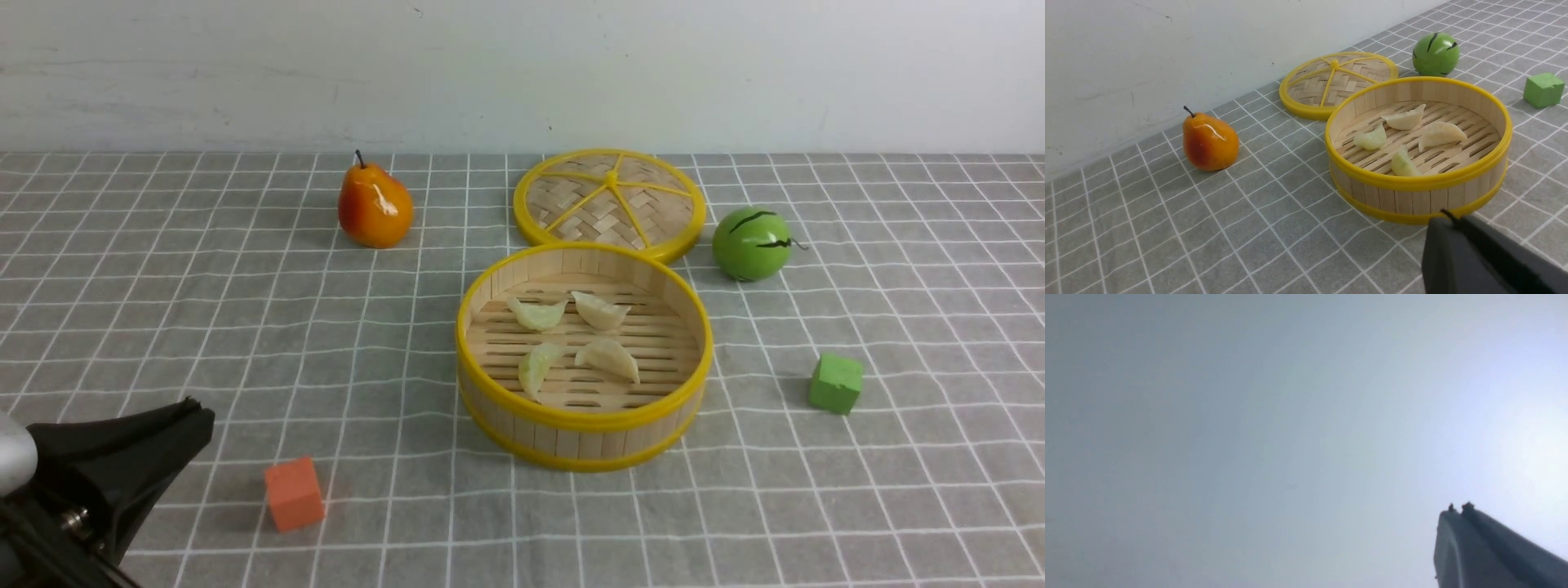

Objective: Put the dumplings into the steamer on the table with the grey tablecloth.

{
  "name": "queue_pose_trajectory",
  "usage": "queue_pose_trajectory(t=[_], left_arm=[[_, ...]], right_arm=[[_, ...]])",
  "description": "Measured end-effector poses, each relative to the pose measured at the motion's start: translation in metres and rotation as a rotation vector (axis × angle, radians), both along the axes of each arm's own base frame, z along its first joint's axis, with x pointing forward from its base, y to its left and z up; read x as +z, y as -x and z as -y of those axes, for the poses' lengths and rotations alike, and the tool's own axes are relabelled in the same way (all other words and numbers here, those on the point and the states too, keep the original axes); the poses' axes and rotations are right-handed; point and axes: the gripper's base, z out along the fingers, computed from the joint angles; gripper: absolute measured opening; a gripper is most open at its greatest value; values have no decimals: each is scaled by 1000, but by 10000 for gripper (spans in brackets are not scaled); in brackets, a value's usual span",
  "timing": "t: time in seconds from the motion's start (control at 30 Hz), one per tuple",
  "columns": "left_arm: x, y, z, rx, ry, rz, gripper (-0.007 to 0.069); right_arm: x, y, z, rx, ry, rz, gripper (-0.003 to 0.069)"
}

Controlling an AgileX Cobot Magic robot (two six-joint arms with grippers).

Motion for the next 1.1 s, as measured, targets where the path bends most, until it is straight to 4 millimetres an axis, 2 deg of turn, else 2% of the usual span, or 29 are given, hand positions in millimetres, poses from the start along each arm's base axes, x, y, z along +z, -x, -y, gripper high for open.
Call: queue_pose_trajectory(t=[0.17, 0.2, 0.23, 0.43, 0.73, 0.9, 1.1], left_arm=[[0, 0, 0, 0, 0, 0, 20], [0, 0, 0, 0, 0, 0, 20], [0, 0, 0, 0, 0, 0, 22], [0, 0, 0, 0, 0, 0, 28], [-1, -1, 0, 2, -6, -9, 36], [-3, -1, 0, 9, -15, -22, 37], [-3, -1, 0, 11, -17, -25, 37]], right_arm=[[-55, -13, -5, 49, -27, -195, -13], [-57, -14, -5, 52, -31, -201, -12], [-72, -16, -6, 60, -37, -251, -11], [-116, -18, -7, 69, -29, -413, -7], [-146, -16, -6, 40, 55, -700, -5], [-151, -10, -1, -23, -30, -752, -5], [-154, -1, 5, -98, -50, -749, -4]])
